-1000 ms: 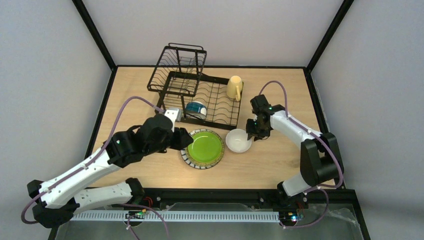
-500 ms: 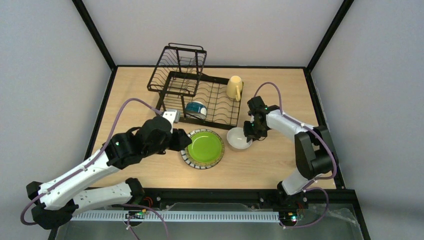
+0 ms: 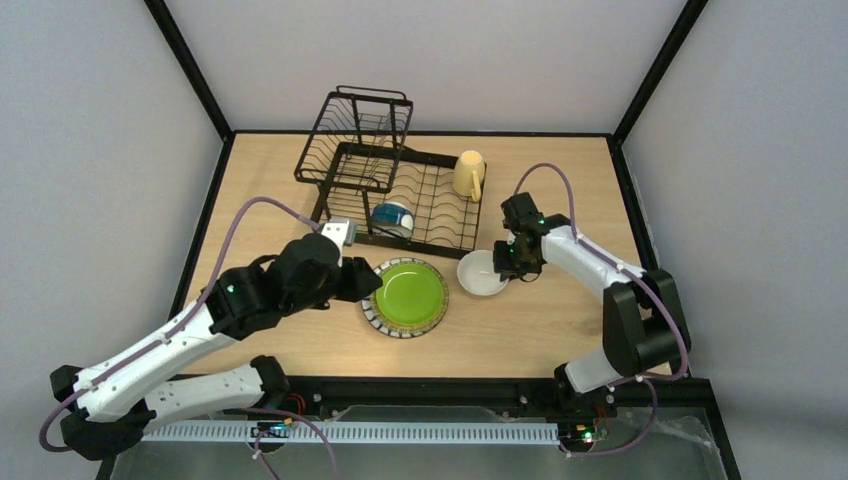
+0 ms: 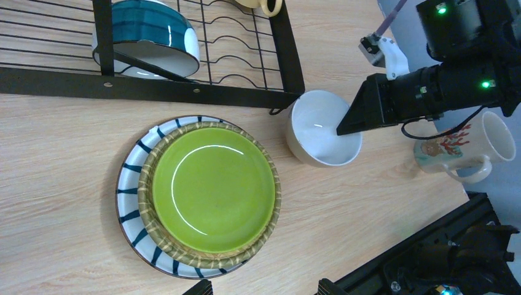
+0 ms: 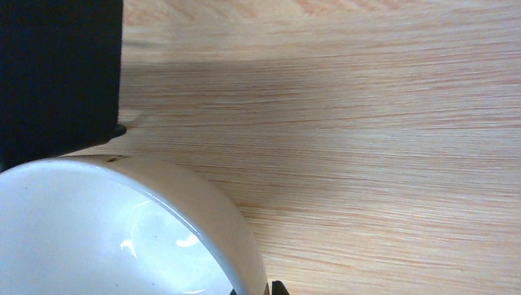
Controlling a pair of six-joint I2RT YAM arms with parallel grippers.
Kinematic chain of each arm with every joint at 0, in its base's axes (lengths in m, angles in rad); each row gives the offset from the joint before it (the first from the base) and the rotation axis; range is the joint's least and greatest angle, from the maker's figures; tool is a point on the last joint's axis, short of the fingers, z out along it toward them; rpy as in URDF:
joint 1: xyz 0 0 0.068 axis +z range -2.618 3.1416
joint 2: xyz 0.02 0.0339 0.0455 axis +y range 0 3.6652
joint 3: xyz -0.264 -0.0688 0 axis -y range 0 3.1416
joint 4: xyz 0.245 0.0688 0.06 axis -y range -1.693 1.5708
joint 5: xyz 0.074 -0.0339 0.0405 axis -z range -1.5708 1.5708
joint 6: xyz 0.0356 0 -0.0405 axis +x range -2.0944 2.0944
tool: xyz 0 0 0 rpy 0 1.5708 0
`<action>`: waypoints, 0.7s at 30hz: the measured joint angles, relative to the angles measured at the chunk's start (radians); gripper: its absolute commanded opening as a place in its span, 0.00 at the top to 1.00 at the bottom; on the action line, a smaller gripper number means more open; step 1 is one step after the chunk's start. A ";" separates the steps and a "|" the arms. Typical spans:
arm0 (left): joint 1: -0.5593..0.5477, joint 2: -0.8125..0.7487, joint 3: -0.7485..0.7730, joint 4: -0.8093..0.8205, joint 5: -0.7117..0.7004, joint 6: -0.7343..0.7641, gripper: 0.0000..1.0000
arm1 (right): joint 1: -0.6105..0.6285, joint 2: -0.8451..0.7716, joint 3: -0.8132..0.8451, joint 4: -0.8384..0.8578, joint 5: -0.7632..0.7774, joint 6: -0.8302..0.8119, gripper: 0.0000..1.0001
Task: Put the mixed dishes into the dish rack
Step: Grab the bowl at the center of the board.
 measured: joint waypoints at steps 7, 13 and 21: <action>0.000 -0.022 0.004 -0.016 0.019 -0.027 0.01 | 0.031 -0.137 0.008 -0.031 0.045 0.011 1.00; 0.000 -0.023 0.044 -0.027 0.048 -0.051 0.01 | 0.178 -0.172 0.128 -0.073 0.159 0.007 1.00; 0.000 -0.026 0.081 -0.032 0.090 -0.083 0.01 | 0.248 -0.164 0.215 -0.001 0.361 -0.074 1.00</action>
